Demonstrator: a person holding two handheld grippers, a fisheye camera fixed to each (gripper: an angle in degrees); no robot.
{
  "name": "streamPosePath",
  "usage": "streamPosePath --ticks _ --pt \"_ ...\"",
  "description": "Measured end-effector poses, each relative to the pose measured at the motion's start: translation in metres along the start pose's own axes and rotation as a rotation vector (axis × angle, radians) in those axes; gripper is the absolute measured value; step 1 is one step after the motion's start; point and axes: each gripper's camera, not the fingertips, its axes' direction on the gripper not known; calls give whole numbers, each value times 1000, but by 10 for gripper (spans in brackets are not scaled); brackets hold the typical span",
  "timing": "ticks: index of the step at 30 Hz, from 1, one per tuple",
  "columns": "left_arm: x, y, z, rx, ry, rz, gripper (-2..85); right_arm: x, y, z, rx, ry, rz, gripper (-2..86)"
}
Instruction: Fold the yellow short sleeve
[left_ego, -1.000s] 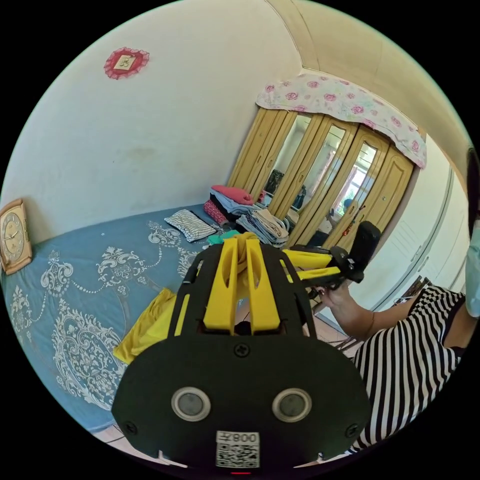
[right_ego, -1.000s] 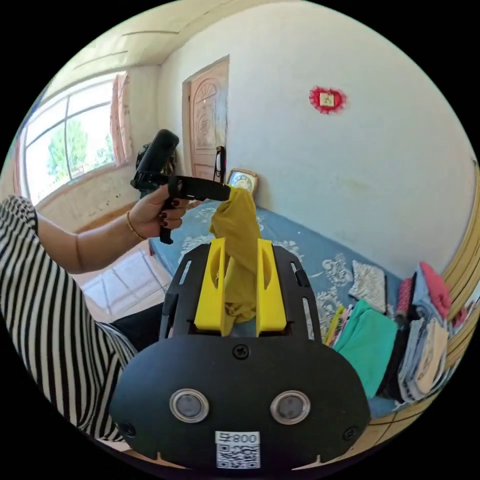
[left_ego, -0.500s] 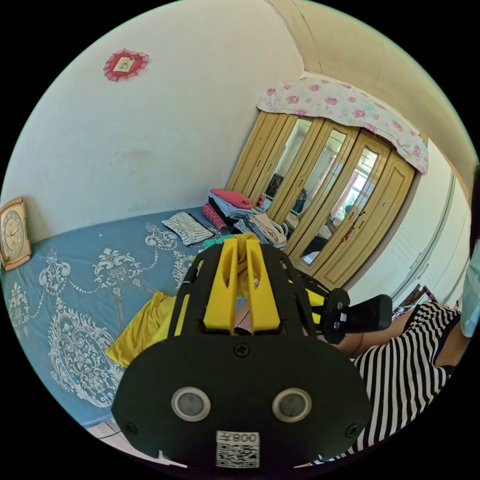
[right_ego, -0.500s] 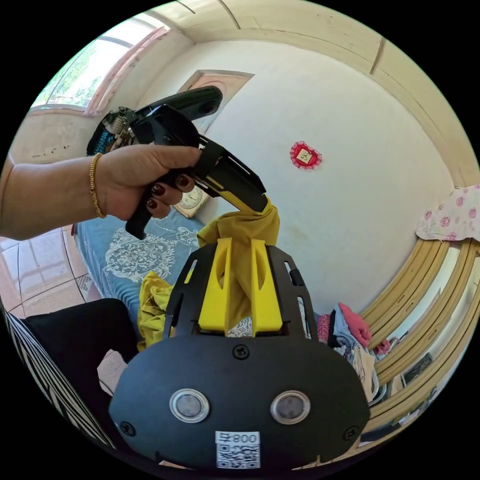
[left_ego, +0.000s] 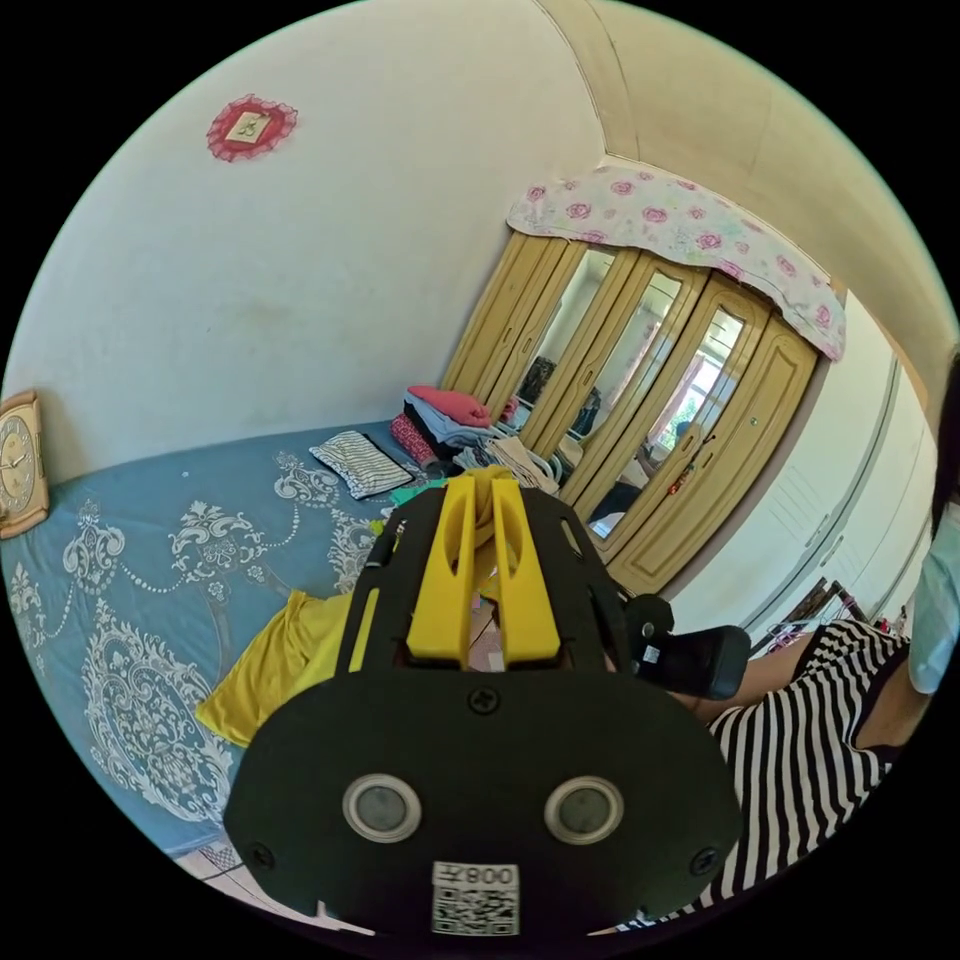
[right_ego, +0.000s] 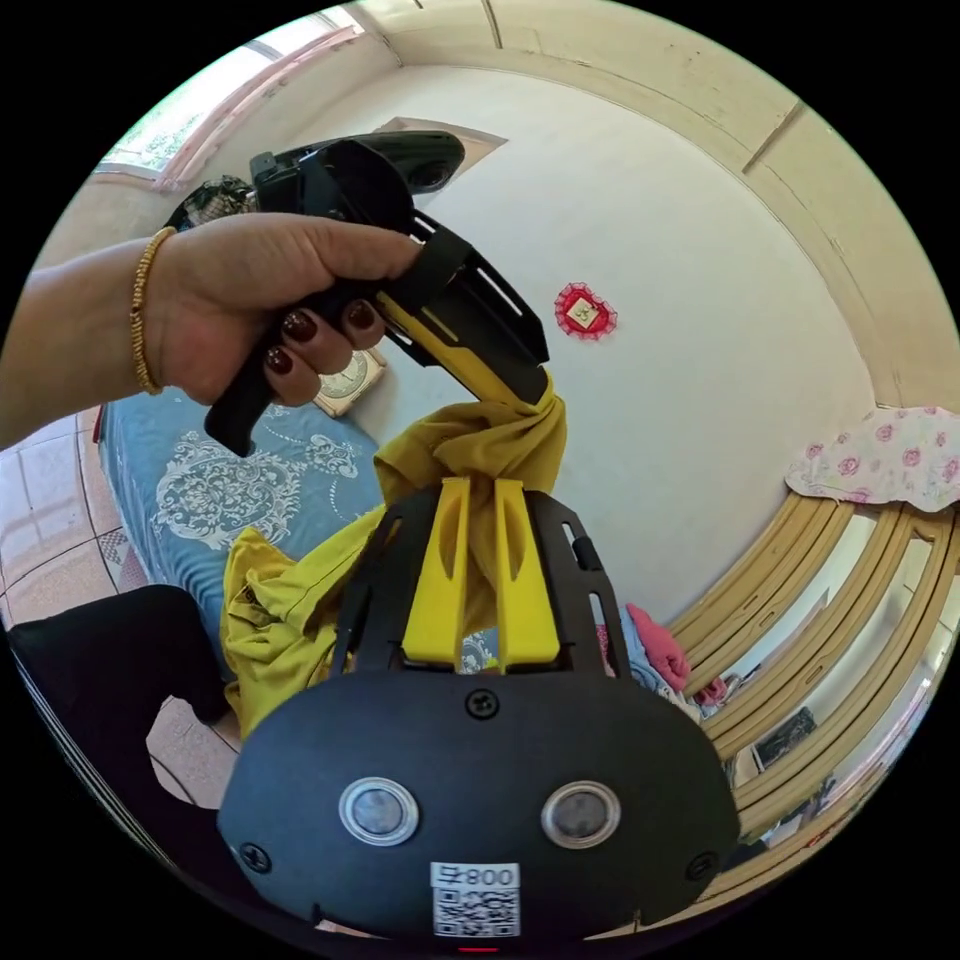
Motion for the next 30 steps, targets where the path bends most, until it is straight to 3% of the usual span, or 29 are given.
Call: streamPosePath --ticks 10,14,18,22,26,30 --pt "6 -20 -37 100 46 -16 50 28 -1 -59 82 -69 31 3" --pt "5 -16 -72 227 123 -10 63 44 -10 -86 142 -58 48 1" --pt "2 8 -110 288 15 -3 75 58 -16 -114 194 -54 61 1" --pt "-9 50 -94 141 -138 -67 100 69 -21 -148 263 -47 69 1" --pt "-19 91 -32 -143 -185 -127 130 78 -26 -173 292 -52 72 2" --pt "0 93 5 -279 -302 -72 87 83 -28 -198 295 -50 60 3"
